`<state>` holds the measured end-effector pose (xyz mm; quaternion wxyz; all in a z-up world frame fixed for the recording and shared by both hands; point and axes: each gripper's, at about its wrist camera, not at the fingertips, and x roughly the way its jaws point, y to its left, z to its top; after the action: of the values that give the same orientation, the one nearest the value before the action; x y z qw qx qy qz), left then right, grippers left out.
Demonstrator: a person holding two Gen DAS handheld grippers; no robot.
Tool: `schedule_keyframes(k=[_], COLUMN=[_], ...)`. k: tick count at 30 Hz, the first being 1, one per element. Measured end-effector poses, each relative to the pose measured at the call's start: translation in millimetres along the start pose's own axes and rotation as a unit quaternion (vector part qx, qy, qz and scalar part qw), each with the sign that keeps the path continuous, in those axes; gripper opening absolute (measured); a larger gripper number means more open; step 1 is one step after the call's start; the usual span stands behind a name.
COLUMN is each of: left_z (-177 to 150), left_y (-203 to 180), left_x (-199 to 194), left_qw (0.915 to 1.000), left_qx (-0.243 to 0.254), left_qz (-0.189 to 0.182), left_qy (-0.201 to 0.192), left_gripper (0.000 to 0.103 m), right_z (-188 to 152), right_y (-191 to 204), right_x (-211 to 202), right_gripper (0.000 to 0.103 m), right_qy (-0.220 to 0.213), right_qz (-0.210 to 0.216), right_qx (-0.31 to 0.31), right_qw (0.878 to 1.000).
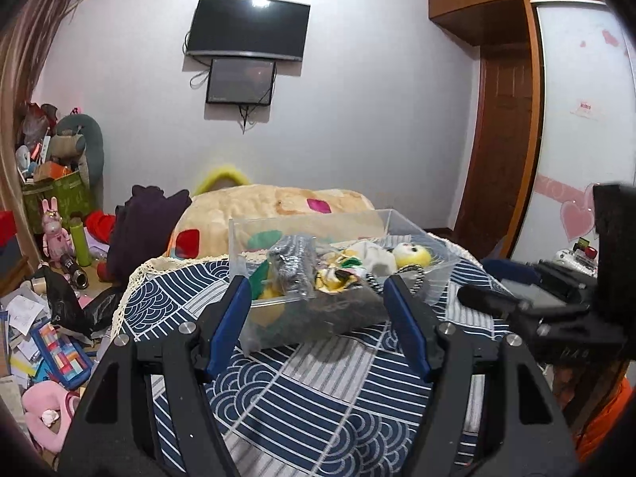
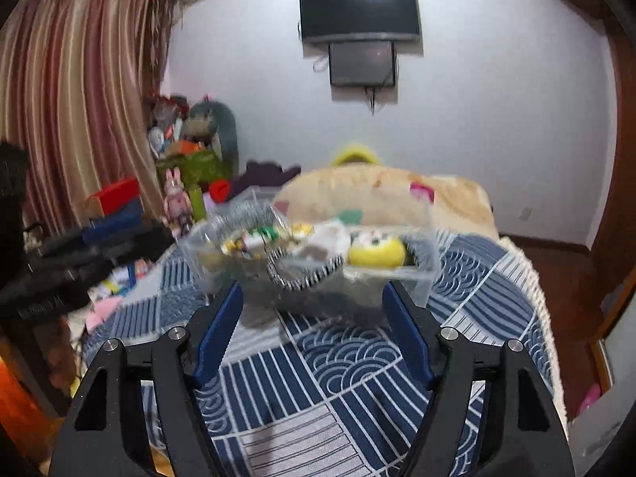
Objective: Organize soft objects
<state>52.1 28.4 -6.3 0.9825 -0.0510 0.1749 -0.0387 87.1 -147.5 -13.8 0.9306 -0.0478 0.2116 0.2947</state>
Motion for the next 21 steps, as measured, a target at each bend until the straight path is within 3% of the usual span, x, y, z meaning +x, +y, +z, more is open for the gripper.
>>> schedule_keyframes(k=[7,10,16,21], left_z=[-2.1,-1.0,-0.3,-1.5], left_y=[-14.5,-16.6,-20.5,-21.8], left_x=[-23.5,-31.8,-41.7,-47.0], left_qw=[0.9996,0.9992,0.9983,0.9972], left_qx=[0.005,0.001,0.007,0.005], left_qz=[-0.009,-0.006,0.005,0.02], left_qy=[-0.025,-0.038,-0.057,-0.072], left_gripper=[0.069,0.076,0.081,0.099], right_z=[6.3,8.0,5.4,4.3], right_y=[7.8,10.5,10.7,7.7], right_x=[-35.5,-39.9,-42.7,-44.4], right_gripper=[0.07,0.071,0.08,0.09], right_qy=[-0.055,-0.064,-0.075,-0.085], right_qz=[0.01,0.006,0.004,-0.013], right_qx=[0.003,-0.001,0.003,0.009], right_qw=[0.998,0.998,0.997,0.996])
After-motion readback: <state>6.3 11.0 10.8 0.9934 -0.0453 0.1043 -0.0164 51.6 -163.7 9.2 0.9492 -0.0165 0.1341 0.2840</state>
